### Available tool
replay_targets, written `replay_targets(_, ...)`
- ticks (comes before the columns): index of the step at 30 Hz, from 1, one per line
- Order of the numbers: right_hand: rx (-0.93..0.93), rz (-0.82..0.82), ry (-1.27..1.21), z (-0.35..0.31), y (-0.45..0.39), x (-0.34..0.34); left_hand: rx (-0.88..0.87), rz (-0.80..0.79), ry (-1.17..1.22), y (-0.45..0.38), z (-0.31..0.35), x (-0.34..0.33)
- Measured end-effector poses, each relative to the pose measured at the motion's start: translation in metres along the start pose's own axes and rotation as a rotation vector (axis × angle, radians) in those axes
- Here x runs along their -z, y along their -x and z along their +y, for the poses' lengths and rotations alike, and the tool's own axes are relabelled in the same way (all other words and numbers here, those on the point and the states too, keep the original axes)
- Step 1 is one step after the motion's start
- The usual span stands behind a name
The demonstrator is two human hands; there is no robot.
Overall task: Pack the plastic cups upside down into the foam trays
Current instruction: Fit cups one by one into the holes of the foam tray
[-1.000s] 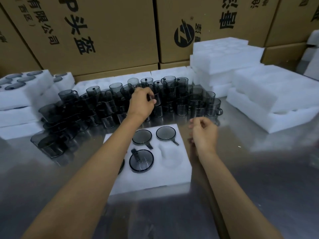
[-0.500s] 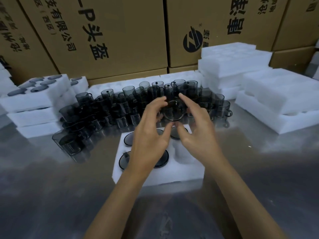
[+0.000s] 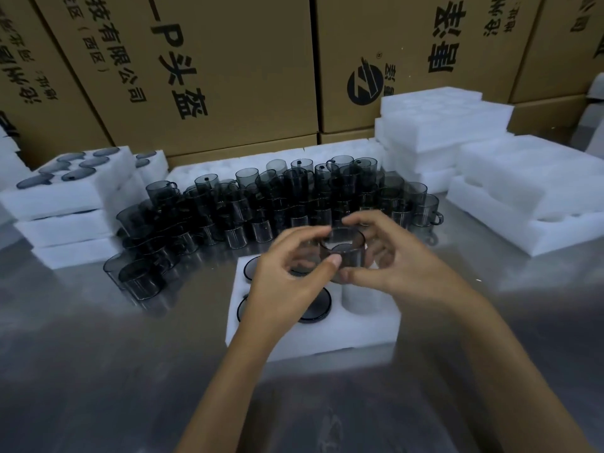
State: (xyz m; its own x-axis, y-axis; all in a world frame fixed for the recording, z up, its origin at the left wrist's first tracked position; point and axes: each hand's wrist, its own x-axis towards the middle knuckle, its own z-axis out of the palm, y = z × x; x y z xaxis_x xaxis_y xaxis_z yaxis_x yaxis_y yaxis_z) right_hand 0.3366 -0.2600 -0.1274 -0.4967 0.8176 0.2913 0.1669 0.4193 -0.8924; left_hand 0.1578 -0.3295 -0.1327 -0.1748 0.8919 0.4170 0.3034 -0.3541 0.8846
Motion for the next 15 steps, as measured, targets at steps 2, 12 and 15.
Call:
replay_targets(2, -0.071, -0.119, 0.062, 0.001, 0.002, 0.012, 0.040, -0.088, -0.025, 0.001, 0.001, -0.001)
replay_targets(12, -0.147, -0.320, 0.113, 0.006, 0.007, 0.027, 0.153, -0.298, -0.015, 0.002, 0.001, 0.007)
replay_targets(15, -0.147, -0.331, 0.137, 0.006, 0.009, 0.030, 0.173, -0.316, -0.020, 0.002, -0.002, 0.006)
